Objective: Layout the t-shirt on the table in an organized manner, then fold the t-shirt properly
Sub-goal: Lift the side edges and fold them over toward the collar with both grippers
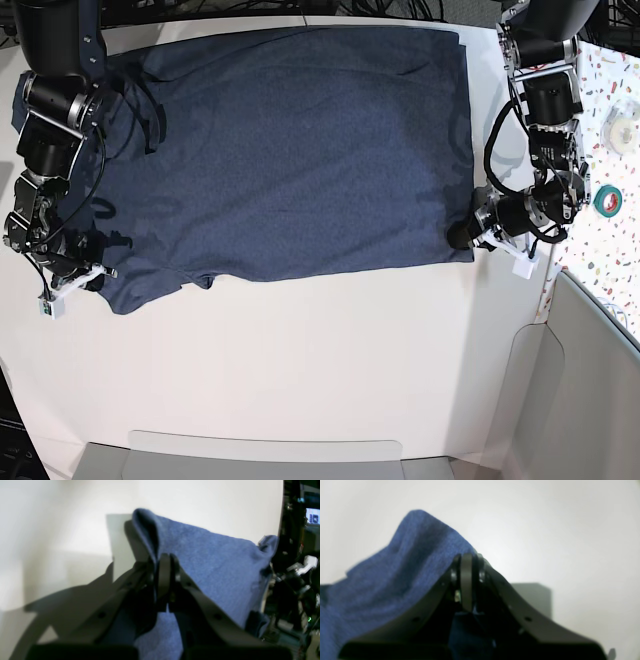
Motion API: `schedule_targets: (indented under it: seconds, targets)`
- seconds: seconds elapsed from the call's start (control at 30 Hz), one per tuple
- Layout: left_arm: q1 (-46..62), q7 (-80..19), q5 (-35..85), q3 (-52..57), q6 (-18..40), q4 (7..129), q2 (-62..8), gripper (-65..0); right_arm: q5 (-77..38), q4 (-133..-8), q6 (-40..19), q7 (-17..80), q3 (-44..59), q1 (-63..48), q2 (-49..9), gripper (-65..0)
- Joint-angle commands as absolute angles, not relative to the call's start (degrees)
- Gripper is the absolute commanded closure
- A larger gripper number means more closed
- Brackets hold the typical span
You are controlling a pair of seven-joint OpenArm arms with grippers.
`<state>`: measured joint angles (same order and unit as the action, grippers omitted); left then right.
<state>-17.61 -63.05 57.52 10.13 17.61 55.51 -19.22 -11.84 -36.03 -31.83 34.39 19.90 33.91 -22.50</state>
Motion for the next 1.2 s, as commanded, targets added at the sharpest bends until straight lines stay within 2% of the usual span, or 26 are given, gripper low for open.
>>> schedule_targets:
  seconds: [0.0,0.67,0.9,1.17]
  targets:
    - [-18.68,-63.43,57.63,10.42,17.71,57.89,-20.09,-0.2,-12.0,-38.99,-32.22,34.24,20.0,34.33,-23.6,0.0]
    - [-9.01,-68.0,57.63,10.68,17.71,82.33,-20.09,-0.2,-12.26,-63.34,-32.22,34.24,20.44,21.05,-23.6,0.0]
    - [-4.97,-68.09,57.63,10.68,17.71,89.98,-20.09,-0.2,-12.26,-69.49,-32.22,34.33,28.0,16.22,-23.6,0.0]
    - [-1.01,-68.09,57.63,10.77,17.71,95.52,-21.14,-0.1,-12.26,-70.64,-37.85,34.33,32.66,10.51,-25.1,0.0]
